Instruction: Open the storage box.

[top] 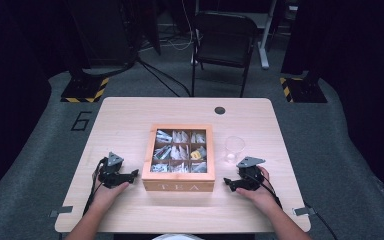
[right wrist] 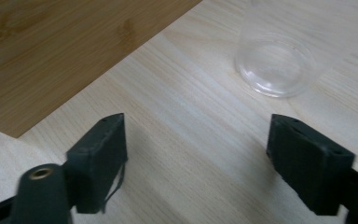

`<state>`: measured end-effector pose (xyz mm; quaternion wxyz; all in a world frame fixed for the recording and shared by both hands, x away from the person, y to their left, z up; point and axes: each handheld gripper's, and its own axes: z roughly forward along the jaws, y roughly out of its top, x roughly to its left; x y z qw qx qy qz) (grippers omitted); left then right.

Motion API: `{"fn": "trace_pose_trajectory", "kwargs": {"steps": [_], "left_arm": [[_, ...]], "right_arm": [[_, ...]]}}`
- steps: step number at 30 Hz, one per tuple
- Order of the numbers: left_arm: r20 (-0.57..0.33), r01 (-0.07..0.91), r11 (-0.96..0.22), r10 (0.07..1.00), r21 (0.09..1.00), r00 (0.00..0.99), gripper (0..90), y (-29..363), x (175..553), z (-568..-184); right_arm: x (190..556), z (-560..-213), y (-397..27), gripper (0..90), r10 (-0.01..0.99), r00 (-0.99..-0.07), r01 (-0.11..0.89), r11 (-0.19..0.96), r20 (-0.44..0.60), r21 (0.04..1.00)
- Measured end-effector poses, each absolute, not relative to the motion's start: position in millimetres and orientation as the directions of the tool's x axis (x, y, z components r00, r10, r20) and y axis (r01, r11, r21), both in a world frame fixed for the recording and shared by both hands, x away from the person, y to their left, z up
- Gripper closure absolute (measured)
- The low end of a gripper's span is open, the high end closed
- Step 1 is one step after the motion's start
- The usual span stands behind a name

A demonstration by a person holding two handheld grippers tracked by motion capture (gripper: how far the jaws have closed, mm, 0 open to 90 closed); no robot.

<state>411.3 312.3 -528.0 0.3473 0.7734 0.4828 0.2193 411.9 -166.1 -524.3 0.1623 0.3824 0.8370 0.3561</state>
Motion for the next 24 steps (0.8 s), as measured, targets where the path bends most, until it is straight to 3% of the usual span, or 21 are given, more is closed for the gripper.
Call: {"fn": "trace_pose_trajectory", "kwargs": {"steps": [17,24], "left_arm": [[-0.069,0.597,-0.216,0.906,0.772,0.417,37.0,318.3,402.7,-514.8],[-0.081,0.590,-0.203,0.905,0.782,0.418,38.0,321.0,398.3,-507.9]], "right_arm": [[398.4,-496.8,-168.1,37.2,0.719,-0.694,0.457,0.467,-0.025,0.757],[395.3,-490.8,-165.7,37.6,0.714,-0.699,0.444,0.467,-0.030,0.765]]}}
